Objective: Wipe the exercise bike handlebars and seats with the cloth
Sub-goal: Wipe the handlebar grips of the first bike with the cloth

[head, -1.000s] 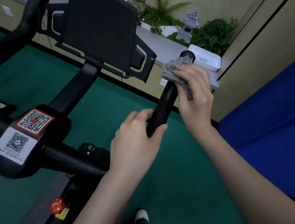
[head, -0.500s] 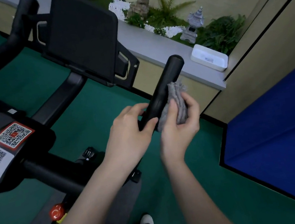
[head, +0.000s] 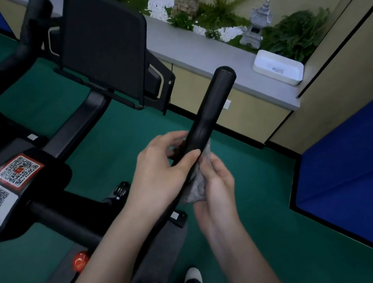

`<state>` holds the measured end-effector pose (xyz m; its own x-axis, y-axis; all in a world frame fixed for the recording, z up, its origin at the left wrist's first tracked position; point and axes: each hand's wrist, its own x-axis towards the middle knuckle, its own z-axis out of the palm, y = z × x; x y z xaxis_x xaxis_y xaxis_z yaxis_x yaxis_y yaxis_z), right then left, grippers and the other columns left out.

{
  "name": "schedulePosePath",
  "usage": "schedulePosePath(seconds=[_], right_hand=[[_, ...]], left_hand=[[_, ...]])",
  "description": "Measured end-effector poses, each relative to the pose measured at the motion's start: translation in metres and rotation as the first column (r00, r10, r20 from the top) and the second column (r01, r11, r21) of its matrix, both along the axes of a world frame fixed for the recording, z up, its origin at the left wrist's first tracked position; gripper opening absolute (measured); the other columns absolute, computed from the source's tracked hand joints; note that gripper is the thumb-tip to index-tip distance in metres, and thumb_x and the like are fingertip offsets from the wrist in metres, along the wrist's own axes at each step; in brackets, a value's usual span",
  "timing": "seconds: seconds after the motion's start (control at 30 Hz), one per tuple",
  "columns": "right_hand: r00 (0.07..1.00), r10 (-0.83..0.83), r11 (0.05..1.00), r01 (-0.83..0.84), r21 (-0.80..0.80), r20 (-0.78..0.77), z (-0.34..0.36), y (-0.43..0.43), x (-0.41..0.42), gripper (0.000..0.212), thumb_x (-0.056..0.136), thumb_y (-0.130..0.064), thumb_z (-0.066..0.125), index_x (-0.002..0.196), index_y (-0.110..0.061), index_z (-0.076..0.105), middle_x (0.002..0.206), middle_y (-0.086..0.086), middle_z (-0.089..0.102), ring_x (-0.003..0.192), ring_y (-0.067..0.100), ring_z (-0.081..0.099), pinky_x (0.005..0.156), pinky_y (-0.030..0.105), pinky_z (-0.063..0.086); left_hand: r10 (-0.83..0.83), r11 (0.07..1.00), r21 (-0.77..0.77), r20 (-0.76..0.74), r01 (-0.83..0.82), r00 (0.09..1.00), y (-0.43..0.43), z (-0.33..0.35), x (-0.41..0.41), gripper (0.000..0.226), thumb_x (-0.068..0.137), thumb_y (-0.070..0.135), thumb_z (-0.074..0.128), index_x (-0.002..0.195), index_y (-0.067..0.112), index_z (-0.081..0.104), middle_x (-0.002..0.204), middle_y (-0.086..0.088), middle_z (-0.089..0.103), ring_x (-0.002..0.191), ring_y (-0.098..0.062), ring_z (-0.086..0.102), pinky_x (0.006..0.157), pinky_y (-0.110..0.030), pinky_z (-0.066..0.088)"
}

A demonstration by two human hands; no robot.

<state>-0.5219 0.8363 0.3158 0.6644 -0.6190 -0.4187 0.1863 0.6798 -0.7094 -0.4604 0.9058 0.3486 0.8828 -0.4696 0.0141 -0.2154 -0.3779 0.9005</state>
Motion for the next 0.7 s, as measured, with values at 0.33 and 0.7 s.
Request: schedulePosePath(seconds=[0.33, 0.7], right_hand=[[0.987, 0.148, 0.986, -0.152, 0.073, 0.060, -0.001, -0.004, -0.007, 0.026, 0.098, -0.008, 0.044, 0.114, 0.001, 0.063, 0.108, 0.020, 0.070, 0.096, 0.027, 0.069, 0.075, 0.031, 0.058], [0.953, -0.302, 0.882, 0.285, -0.374, 0.015, 0.006, -0.014, 0.014, 0.017, 0.092, -0.006, 0.058, 0.102, -0.019, 0.065, 0.106, 0.007, 0.070, 0.101, 0.018, 0.066, 0.087, 0.029, 0.053]], left_hand=[[-0.008, 0.998, 0.055, 0.088, 0.003, 0.996, 0.014, 0.003, -0.007, 0.035, 0.080, 0.028, 0.072, 0.115, 0.026, 0.065, 0.101, 0.014, 0.062, 0.089, 0.009, 0.054, 0.071, 0.003, 0.033], [-0.007, 0.997, 0.076, 0.110, -0.002, 0.994, -0.007, 0.003, -0.001, 0.040, 0.085, 0.033, 0.067, 0.123, 0.026, 0.060, 0.111, 0.012, 0.061, 0.092, -0.004, 0.055, 0.072, 0.001, 0.035]])
